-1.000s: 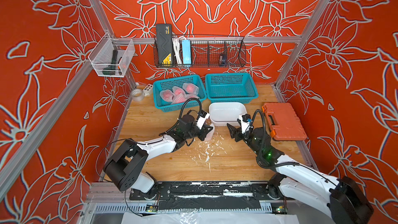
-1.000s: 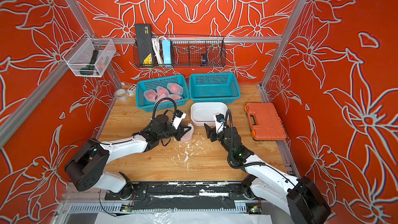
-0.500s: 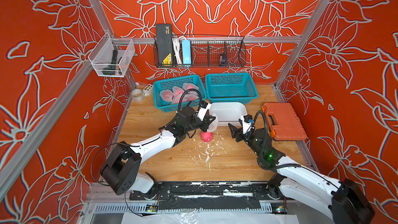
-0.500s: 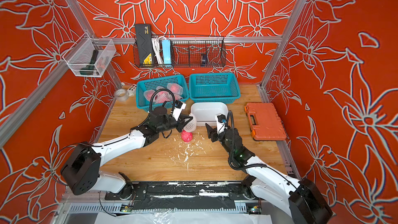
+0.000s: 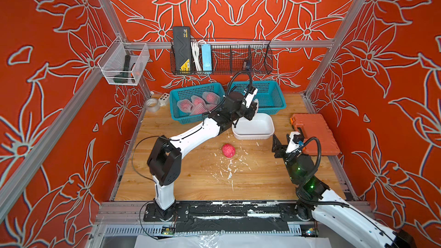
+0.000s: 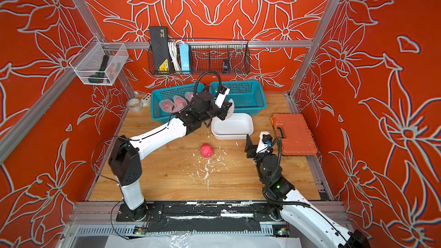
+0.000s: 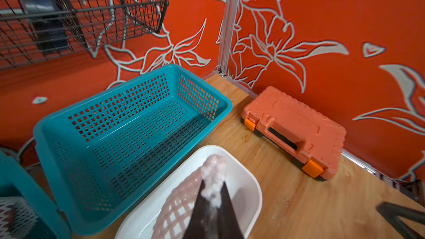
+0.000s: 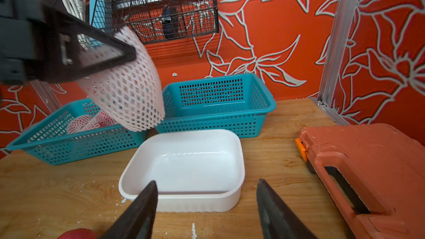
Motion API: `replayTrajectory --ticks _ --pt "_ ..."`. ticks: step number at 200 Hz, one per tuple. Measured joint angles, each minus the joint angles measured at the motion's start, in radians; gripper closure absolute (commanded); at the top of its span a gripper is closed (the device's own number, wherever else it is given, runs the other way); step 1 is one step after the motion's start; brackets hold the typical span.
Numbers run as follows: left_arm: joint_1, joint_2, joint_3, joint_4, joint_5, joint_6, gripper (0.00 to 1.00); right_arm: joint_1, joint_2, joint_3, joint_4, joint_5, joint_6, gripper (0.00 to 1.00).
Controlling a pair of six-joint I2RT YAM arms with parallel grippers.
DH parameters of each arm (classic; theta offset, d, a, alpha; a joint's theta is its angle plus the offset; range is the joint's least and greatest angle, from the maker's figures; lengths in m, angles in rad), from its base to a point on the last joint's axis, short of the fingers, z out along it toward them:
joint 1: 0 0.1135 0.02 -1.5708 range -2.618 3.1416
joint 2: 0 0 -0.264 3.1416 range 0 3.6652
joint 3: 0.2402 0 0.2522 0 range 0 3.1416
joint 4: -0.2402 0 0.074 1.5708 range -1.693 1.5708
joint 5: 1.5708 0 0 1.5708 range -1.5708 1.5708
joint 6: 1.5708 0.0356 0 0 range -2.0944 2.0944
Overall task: Remove foam nets from apples
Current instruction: Place the foam net into the storage box.
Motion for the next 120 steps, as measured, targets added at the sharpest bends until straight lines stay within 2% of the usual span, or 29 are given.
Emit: replayTrajectory --ticks 46,82,120 --pt "-0.064 0.231 0.264 -0.203 -0.171 0.026 1.00 -0.004 0.033 0.000 -0.016 0.019 0.009 0.32" --pt "-0.077 0.387 0.462 -0.321 -0.267 0.027 1.00 -0.006 0.019 0.000 -0.022 0.026 0.015 0.32" --pt "-0.093 0.539 0.655 -0.432 -0.417 0.056 1.00 -0.009 -0.001 0.000 -0.024 0.027 0.016 0.32"
